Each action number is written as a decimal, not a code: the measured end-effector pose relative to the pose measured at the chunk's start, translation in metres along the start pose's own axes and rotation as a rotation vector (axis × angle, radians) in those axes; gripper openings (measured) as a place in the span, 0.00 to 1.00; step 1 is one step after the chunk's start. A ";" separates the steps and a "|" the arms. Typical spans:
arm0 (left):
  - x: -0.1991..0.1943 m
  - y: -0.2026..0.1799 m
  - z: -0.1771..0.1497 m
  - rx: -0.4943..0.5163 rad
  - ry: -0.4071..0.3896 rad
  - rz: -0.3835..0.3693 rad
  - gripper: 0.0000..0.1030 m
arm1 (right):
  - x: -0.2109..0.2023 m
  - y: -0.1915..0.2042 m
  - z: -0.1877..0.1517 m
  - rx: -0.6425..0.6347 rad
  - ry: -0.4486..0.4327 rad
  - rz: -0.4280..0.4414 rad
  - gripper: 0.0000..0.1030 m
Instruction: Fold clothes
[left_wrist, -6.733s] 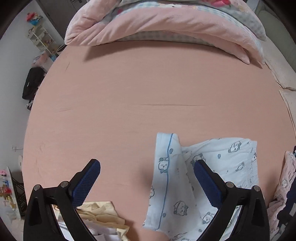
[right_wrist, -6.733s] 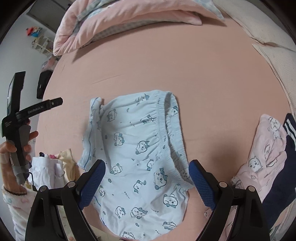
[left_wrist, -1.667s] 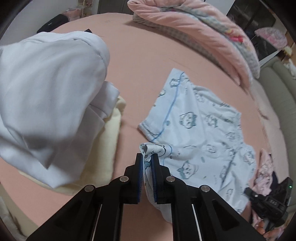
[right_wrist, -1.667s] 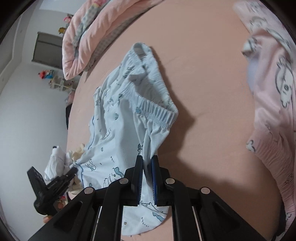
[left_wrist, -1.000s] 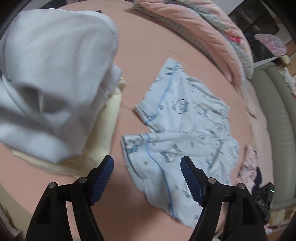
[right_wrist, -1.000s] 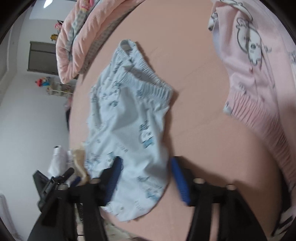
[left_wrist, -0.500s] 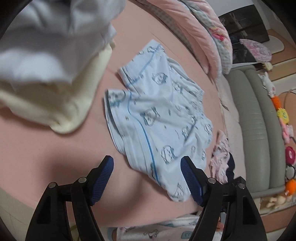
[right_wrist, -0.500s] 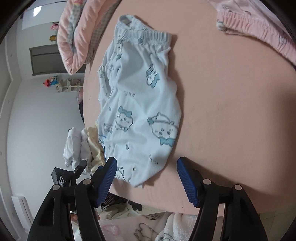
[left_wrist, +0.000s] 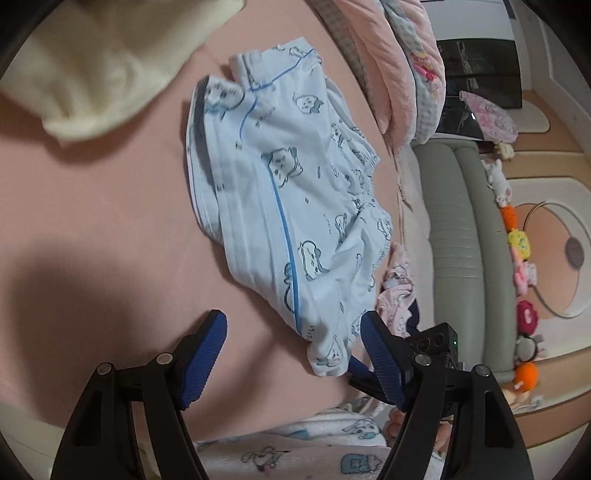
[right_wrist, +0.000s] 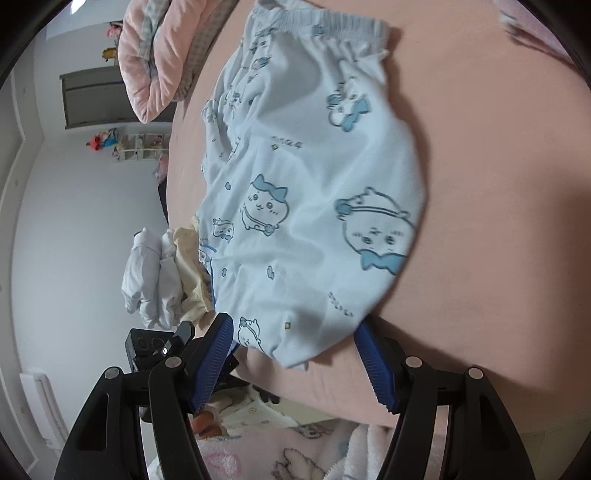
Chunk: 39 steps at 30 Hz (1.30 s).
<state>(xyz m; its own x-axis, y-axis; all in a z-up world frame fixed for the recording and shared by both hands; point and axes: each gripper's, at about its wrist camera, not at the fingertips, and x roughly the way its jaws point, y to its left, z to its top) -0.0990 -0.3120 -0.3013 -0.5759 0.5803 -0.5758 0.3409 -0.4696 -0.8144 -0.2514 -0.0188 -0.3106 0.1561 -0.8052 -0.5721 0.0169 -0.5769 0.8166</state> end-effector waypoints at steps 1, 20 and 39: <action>0.001 0.000 0.000 -0.002 0.000 -0.004 0.71 | 0.003 0.002 0.001 -0.014 0.012 -0.004 0.65; 0.023 -0.008 0.007 -0.040 -0.017 -0.077 0.71 | 0.039 0.020 0.009 0.043 0.020 0.013 0.69; -0.011 -0.037 -0.014 0.182 -0.098 0.141 0.72 | 0.026 0.061 0.020 0.043 0.022 0.161 0.15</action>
<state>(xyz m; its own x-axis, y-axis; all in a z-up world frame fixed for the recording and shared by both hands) -0.0946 -0.2919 -0.2659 -0.6041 0.4373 -0.6662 0.2890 -0.6589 -0.6946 -0.2665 -0.0776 -0.2769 0.1747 -0.8848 -0.4320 -0.0520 -0.4465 0.8933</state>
